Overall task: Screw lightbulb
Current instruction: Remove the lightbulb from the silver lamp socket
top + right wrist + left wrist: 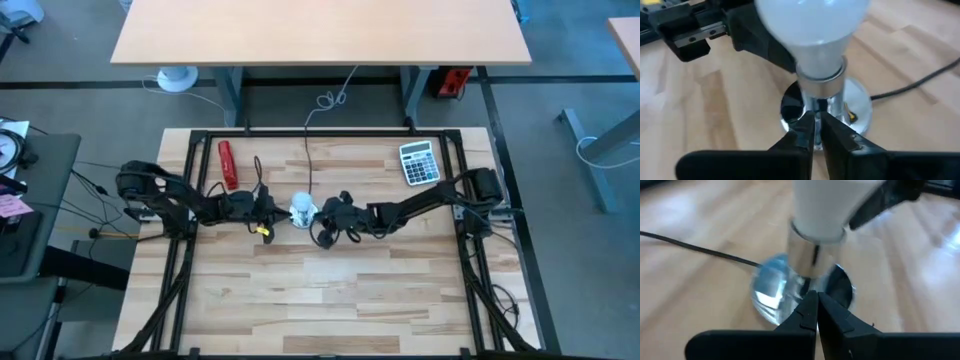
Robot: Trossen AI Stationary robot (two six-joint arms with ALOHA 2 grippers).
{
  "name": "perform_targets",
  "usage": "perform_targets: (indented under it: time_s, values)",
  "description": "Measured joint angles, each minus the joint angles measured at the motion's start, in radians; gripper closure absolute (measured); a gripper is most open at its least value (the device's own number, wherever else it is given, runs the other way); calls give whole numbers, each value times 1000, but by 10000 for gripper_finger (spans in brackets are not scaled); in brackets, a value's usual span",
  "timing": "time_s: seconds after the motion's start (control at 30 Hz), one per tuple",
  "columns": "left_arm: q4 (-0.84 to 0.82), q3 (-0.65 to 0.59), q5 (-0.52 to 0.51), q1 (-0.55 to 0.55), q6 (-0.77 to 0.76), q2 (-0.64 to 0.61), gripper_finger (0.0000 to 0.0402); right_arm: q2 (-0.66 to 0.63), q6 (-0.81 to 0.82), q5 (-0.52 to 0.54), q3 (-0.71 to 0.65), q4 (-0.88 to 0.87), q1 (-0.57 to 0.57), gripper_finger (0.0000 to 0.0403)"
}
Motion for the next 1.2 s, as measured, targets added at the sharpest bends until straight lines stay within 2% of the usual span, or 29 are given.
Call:
perform_targets:
  time_s: [0.17,0.4,0.77,1.0,1.2]
  values:
    - [-46,0,-37,40,47,-58,401,8,-50,-23,0,9,-77,386]
    - [-55,0,-27,111,67,-9,401,12,-53,-134,-1,6,-149,389]
    - [-48,34,-6,126,82,95,401,12,-51,-201,-5,7,-152,391]
    - [-67,46,-2,126,77,98,401,12,-28,-209,-5,5,-145,391]
    - [-69,46,18,126,74,98,401,92,-14,-224,5,16,-145,391]
